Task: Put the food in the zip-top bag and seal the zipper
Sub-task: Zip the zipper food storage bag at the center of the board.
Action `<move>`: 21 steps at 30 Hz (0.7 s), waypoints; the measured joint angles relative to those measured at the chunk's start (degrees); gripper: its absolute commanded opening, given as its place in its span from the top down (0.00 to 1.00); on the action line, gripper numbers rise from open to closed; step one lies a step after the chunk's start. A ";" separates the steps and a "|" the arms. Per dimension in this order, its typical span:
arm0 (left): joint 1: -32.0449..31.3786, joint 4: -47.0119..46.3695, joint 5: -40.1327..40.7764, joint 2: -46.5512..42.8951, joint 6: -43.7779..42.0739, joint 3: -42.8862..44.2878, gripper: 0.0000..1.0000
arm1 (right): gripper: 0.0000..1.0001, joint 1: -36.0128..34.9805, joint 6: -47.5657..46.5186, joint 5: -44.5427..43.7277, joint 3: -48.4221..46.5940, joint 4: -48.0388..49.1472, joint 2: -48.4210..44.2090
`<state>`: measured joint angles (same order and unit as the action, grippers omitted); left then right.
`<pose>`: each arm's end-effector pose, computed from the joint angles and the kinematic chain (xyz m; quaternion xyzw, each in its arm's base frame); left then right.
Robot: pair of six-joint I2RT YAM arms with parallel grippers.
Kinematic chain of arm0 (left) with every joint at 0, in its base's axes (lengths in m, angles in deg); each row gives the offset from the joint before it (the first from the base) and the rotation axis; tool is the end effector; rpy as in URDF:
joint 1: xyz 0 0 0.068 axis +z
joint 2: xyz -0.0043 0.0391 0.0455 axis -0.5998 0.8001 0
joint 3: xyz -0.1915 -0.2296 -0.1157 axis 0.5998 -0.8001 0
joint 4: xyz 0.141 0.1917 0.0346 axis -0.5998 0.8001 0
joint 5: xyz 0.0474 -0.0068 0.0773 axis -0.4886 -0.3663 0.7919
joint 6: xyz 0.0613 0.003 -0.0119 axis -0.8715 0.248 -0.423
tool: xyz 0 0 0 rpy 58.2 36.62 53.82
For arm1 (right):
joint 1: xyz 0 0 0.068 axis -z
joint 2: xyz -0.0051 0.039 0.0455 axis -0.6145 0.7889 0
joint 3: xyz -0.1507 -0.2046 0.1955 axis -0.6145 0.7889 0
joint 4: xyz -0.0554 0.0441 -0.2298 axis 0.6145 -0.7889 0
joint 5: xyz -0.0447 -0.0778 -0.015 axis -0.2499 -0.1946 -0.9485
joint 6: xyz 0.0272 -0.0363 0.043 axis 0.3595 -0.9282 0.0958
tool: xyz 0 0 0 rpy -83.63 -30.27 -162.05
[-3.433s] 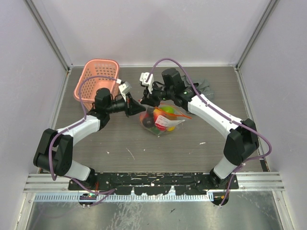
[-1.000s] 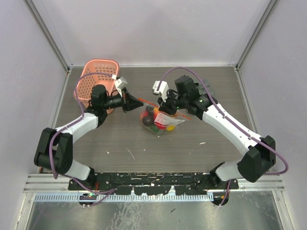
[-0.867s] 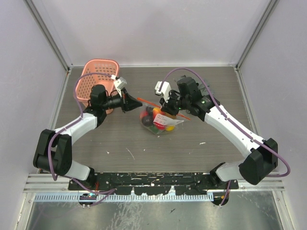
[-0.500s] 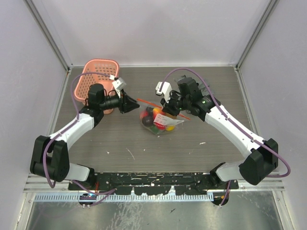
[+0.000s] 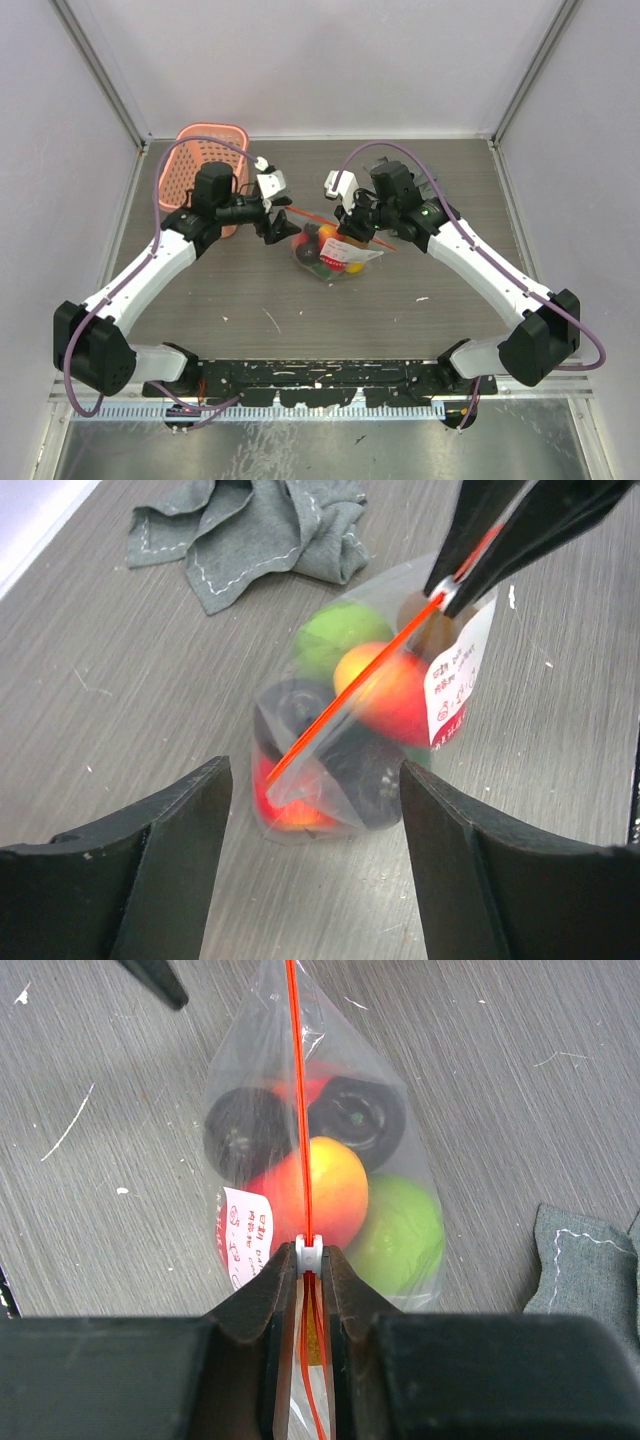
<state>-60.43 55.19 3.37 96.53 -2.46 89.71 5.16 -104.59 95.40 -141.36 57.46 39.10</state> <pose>0.2324 -0.1368 0.3781 0.4865 0.6440 -0.3125 0.5009 0.2198 0.1636 0.3783 -0.5172 0.7215 0.1995 0.4149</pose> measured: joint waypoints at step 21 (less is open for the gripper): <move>-7.82 6.58 5.77 4.22 -12.92 4.28 0.82 | 0.99 0.00 0.20 1.07 0.00 0.00 0.00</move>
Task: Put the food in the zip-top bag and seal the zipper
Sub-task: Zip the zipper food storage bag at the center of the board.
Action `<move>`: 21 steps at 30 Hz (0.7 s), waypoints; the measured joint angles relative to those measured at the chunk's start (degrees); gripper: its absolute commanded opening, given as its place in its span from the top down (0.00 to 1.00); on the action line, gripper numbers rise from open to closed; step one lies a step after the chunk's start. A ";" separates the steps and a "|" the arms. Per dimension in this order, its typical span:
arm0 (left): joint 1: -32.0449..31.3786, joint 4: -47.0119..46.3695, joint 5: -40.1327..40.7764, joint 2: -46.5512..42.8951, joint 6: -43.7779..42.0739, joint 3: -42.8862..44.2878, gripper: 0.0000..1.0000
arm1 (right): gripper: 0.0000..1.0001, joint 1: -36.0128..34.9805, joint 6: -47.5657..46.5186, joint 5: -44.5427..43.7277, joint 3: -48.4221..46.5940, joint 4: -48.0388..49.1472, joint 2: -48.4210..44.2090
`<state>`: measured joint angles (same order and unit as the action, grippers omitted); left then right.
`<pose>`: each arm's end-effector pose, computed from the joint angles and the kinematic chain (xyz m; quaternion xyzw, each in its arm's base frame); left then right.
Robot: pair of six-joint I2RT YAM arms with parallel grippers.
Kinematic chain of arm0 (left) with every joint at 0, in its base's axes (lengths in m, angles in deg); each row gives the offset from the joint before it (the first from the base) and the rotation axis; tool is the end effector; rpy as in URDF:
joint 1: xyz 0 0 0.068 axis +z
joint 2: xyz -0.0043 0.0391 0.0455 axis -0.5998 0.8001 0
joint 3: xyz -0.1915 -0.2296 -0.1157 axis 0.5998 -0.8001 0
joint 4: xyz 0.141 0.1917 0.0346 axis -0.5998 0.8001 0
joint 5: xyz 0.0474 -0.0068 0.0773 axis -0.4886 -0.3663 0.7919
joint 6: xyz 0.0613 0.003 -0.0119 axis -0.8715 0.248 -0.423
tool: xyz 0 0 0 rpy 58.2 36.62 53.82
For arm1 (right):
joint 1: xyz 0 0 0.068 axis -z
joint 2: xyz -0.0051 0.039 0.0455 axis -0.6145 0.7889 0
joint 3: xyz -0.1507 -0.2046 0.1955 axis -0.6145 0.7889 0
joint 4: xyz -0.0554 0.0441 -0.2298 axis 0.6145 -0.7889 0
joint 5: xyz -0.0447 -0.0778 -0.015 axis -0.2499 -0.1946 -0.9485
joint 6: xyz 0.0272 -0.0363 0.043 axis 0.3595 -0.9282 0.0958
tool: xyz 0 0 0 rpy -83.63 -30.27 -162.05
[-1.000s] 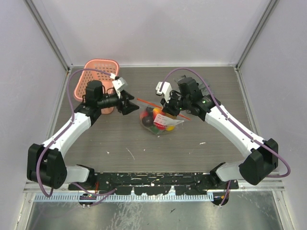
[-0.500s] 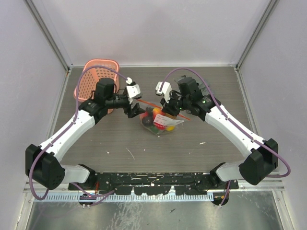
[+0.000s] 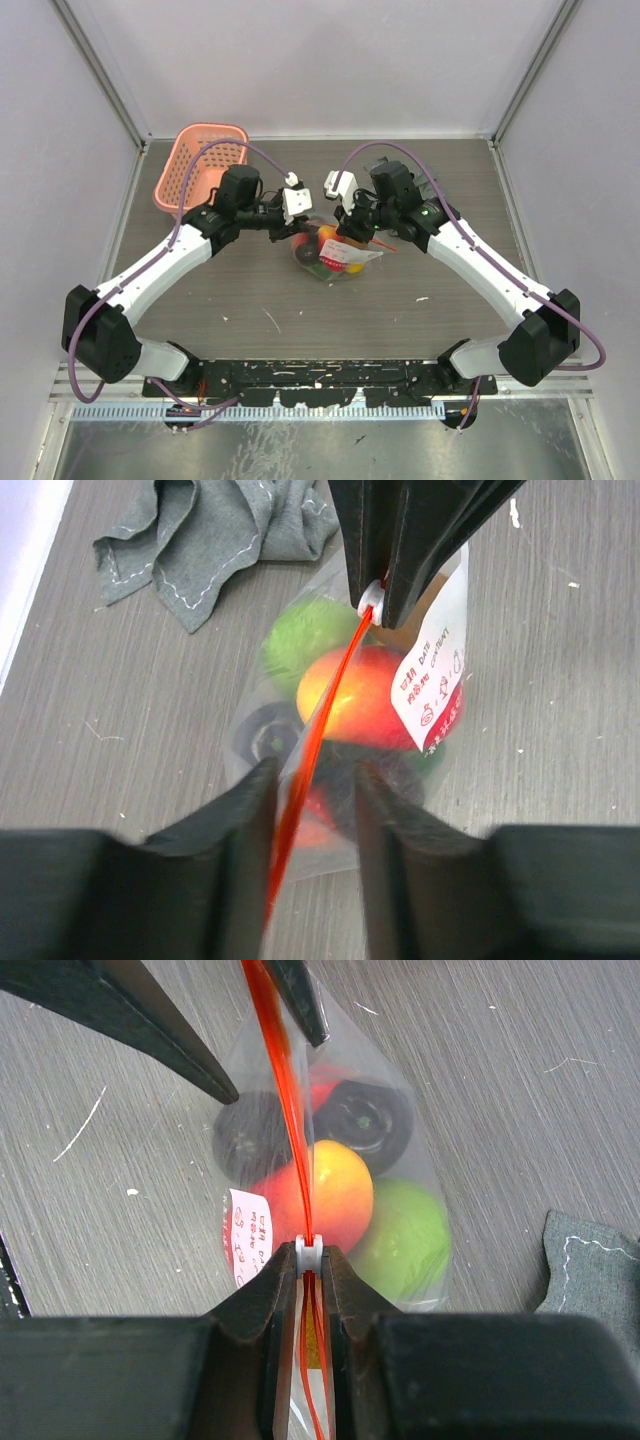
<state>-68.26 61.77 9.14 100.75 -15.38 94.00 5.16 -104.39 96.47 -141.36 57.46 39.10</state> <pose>0.2301 -0.1741 0.3711 0.5834 0.6038 -0.2607 0.4765 0.2192 0.1641 0.3785 -0.5185 0.7190 0.2084 0.4133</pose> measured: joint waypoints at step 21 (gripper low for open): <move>-0.87 0.20 11.74 0.28 1.44 0.00 1.00 | 0.99 1.57 0.96 -5.97 2.60 -0.17 -3.74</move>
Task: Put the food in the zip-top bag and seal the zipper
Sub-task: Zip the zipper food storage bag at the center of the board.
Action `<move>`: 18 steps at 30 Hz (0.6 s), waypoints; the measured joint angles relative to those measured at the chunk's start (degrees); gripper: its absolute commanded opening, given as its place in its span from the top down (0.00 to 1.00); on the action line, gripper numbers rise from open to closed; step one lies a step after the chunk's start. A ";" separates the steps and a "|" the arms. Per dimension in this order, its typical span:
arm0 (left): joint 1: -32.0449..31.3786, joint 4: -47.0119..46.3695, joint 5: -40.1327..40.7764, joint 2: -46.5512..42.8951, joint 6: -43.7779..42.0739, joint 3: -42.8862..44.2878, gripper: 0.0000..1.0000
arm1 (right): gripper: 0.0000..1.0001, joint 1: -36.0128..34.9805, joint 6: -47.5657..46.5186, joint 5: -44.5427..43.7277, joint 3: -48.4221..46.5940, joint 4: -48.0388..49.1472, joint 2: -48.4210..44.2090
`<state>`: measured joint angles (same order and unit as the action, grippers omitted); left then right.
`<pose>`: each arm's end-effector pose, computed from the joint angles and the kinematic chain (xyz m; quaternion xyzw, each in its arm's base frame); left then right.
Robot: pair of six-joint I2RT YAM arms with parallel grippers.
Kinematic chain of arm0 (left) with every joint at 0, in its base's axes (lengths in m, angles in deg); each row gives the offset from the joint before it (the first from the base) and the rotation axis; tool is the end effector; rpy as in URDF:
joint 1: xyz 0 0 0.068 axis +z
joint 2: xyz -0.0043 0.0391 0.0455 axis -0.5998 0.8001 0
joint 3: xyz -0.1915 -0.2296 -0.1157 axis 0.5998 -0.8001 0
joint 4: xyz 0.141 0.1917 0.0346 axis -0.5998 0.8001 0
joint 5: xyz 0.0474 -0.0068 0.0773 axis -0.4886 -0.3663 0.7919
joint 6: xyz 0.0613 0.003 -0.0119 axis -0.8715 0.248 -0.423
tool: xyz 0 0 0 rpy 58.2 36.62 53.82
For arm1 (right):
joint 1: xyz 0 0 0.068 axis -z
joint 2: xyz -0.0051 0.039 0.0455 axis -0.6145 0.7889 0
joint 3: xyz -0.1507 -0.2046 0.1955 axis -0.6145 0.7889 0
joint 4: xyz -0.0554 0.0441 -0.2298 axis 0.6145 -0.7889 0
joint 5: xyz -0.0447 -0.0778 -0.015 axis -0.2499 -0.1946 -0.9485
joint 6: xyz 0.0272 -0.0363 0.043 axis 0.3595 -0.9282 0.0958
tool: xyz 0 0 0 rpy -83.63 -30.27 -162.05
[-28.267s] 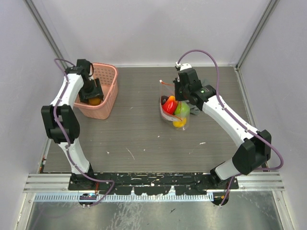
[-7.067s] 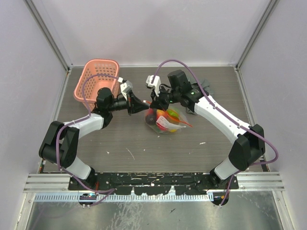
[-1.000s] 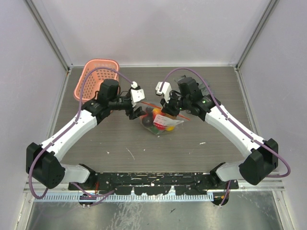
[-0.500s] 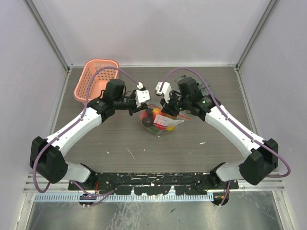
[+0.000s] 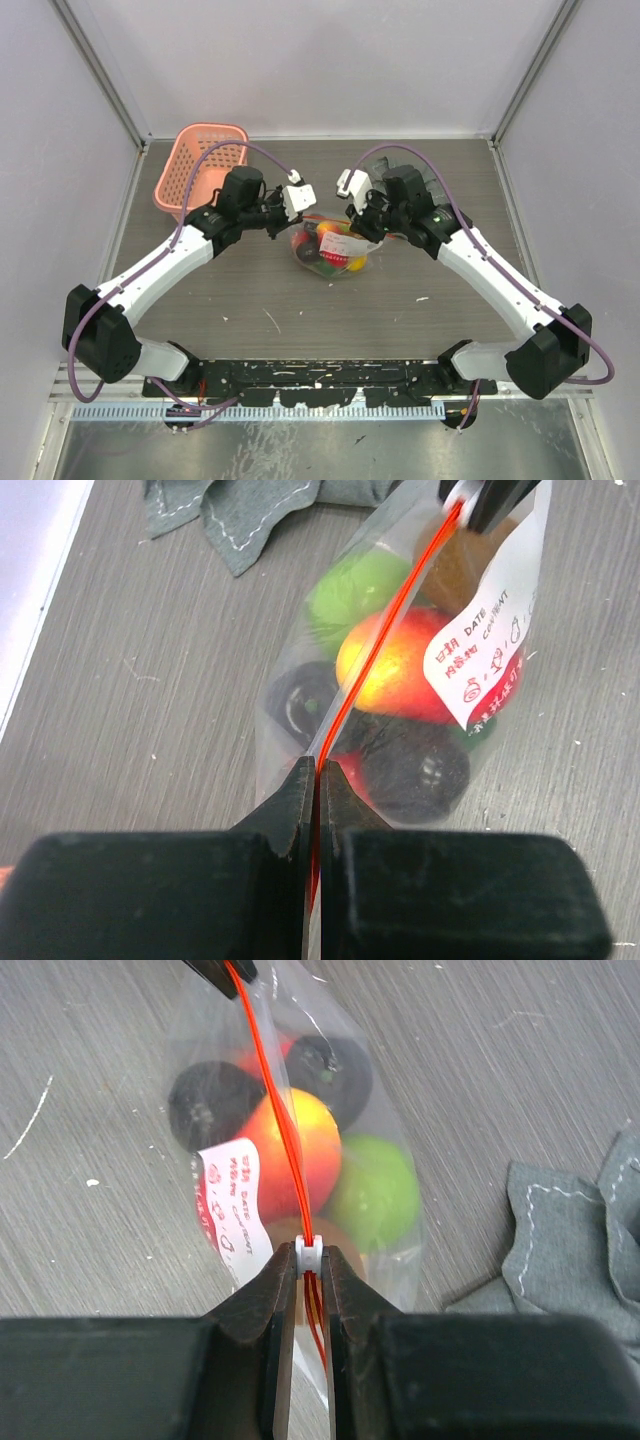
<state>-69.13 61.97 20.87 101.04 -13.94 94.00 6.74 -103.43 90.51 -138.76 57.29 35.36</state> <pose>0.2364 -0.1734 0.3667 0.5531 0.6554 -0.1849 0.4800 0.2107 0.1448 0.3786 -0.4865 0.7447 0.1600 0.4281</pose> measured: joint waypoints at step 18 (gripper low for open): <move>1.42 -0.11 8.98 0.00 3.06 0.00 1.00 | 0.99 6.45 4.55 -9.35 6.49 -0.13 -9.75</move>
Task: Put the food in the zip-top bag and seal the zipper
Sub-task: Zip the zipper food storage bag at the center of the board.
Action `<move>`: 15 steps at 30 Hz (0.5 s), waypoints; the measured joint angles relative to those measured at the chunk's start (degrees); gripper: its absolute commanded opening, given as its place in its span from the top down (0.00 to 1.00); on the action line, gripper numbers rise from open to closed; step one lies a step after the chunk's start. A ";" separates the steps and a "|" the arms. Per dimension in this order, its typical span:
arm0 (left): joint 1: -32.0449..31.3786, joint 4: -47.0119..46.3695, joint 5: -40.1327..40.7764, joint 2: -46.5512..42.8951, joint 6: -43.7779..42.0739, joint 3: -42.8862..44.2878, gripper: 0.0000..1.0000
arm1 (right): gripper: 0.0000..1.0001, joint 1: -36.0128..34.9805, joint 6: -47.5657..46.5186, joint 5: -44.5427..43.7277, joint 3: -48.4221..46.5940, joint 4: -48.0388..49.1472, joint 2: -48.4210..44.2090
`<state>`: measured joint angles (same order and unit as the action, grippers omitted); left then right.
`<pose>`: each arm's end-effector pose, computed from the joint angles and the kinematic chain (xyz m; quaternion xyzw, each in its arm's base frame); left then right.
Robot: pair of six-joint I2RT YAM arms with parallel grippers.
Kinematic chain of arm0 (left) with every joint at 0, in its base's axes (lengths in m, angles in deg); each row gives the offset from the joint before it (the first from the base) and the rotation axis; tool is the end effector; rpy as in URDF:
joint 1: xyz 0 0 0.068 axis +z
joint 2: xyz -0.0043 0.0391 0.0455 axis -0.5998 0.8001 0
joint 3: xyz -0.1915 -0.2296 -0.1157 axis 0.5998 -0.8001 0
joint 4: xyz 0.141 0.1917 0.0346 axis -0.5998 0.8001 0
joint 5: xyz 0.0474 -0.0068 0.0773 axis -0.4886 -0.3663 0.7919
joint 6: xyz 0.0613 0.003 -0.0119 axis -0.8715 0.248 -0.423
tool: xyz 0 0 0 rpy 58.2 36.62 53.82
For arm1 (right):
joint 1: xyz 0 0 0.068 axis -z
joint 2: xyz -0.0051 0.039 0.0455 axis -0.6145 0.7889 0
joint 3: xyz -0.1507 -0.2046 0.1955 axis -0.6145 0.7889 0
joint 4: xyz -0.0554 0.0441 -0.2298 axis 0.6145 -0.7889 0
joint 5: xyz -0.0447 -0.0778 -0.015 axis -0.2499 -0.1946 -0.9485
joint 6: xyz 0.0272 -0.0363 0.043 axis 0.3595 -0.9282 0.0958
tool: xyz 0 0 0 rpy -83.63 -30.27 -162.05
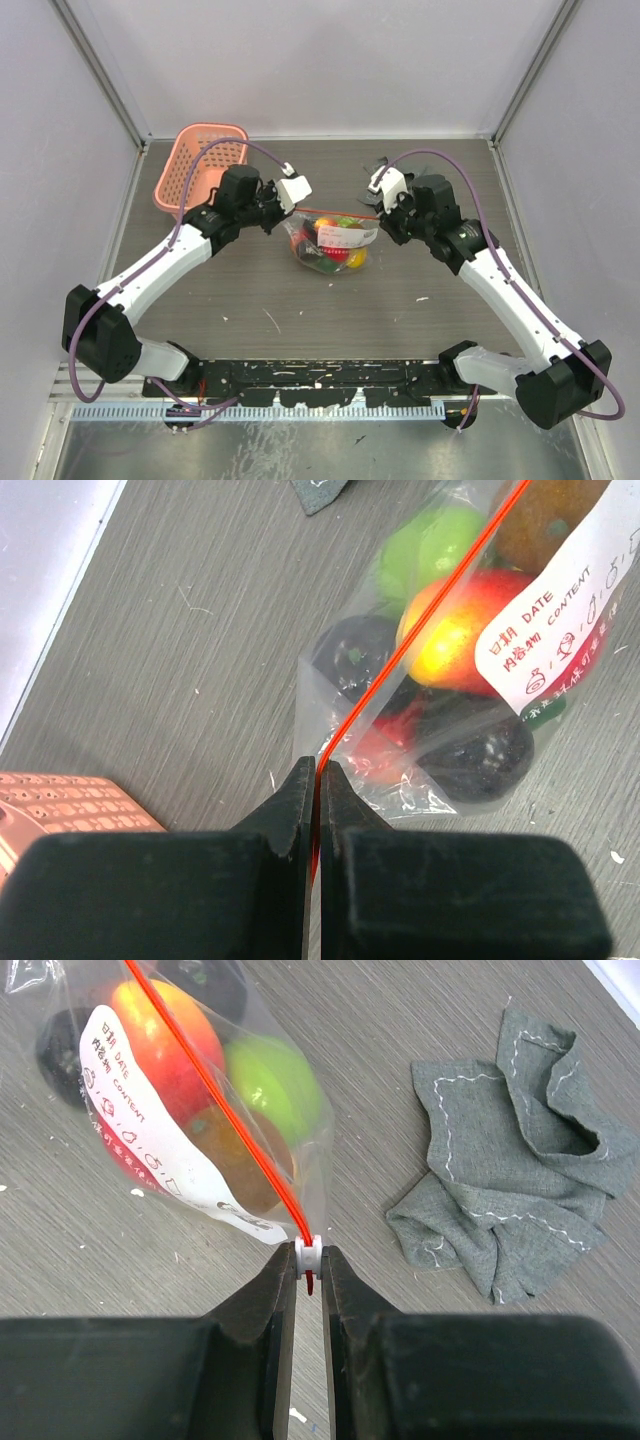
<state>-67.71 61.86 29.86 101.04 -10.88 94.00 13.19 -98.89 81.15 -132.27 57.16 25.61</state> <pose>0.2463 -0.1627 0.3656 0.5007 0.7059 -0.1244 0.4852 0.1862 0.0938 0.3767 -0.3803 0.7977 0.0799 0.4611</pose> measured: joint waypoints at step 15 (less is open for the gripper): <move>1.51 -0.31 -3.10 0.17 2.97 2.19 1.00 | 1.00 2.60 2.01 -1.36 0.72 4.90 -0.11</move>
<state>-66.20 61.55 26.75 101.21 -7.91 96.18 15.79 -96.87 79.80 -131.55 62.05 25.50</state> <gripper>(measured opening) 0.010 0.190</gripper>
